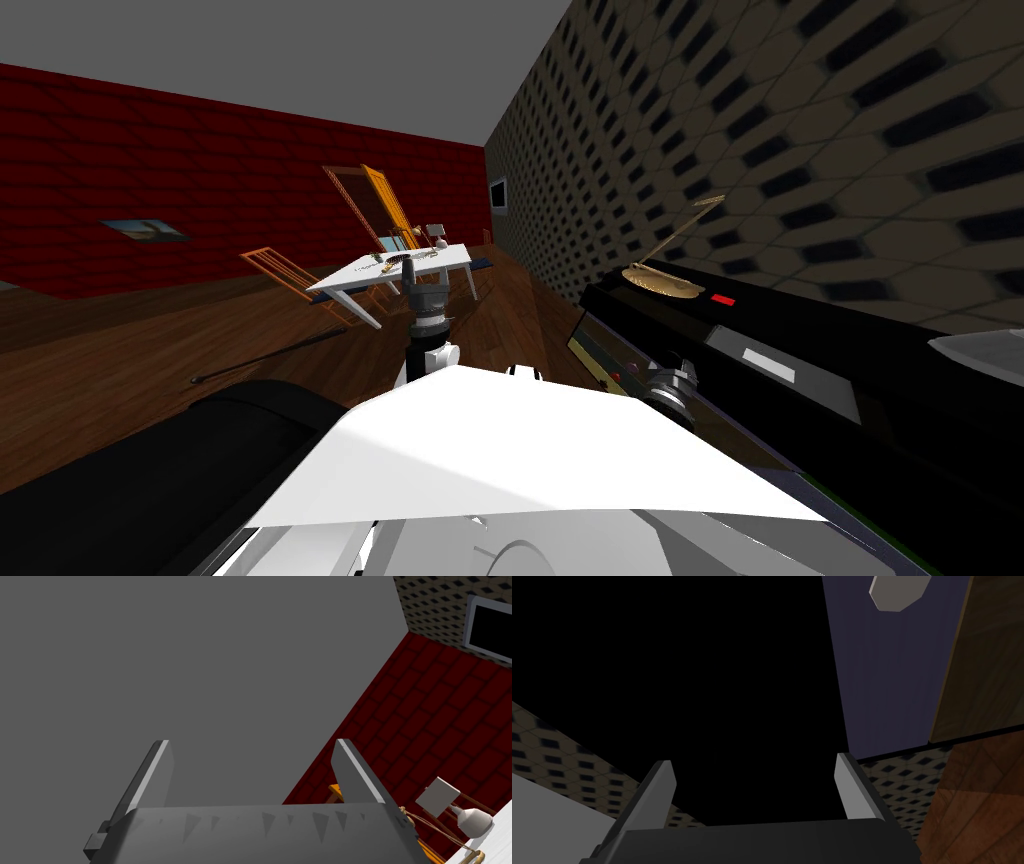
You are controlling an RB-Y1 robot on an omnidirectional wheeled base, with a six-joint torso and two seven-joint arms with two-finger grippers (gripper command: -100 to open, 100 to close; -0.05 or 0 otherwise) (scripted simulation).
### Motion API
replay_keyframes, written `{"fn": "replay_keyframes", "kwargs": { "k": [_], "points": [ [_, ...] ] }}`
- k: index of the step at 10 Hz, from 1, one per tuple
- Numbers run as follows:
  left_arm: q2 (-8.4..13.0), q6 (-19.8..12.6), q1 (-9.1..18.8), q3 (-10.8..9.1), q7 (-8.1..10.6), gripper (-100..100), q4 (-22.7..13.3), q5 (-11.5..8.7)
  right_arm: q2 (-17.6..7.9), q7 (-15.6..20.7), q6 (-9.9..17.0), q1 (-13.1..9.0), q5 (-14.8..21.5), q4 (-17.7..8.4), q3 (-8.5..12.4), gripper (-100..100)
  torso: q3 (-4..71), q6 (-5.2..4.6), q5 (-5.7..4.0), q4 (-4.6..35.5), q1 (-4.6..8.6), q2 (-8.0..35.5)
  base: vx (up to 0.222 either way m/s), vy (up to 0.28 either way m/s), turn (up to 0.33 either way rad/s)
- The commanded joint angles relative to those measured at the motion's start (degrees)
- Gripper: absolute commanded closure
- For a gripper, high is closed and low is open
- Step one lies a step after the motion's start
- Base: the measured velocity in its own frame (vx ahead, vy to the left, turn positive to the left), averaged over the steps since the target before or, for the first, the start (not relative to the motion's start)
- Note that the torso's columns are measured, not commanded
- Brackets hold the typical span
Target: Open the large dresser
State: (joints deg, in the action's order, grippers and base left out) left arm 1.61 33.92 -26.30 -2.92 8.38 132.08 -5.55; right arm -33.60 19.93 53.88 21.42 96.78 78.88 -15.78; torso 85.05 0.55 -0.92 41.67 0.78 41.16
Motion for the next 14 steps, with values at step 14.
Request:
{"fn": "replay_keyframes", "kwargs": {
  "k": [14],
  "points": [
    [0.0,0.0,0.0,0.0,0.0,0,0.0,0.0,-9.0,-16.1,-2.2,-7.3,-3.0,-20.3,-1.7,100,-0.1,0.08,0.11,0.2,-0.29,0.3,-0.026,0.079,0.045]
  ]
}}
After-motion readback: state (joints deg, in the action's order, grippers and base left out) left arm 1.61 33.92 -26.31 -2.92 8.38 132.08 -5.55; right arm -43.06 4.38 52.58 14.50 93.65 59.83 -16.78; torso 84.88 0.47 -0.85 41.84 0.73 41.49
